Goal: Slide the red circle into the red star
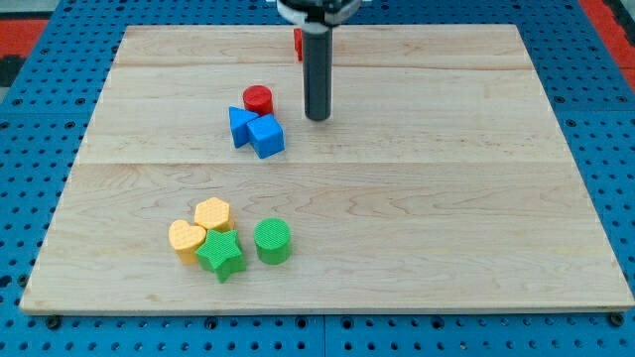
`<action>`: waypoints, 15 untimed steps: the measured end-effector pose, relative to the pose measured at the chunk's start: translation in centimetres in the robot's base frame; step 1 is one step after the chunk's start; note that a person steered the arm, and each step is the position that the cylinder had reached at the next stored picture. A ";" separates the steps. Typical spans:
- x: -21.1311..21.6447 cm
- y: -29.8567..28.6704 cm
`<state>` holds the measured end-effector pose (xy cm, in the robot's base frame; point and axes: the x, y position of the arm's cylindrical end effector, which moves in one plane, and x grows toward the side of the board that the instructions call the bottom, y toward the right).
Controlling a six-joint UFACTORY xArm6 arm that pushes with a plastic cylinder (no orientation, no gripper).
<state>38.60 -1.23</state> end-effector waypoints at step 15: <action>-10.5 -2.7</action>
<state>28.10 -3.92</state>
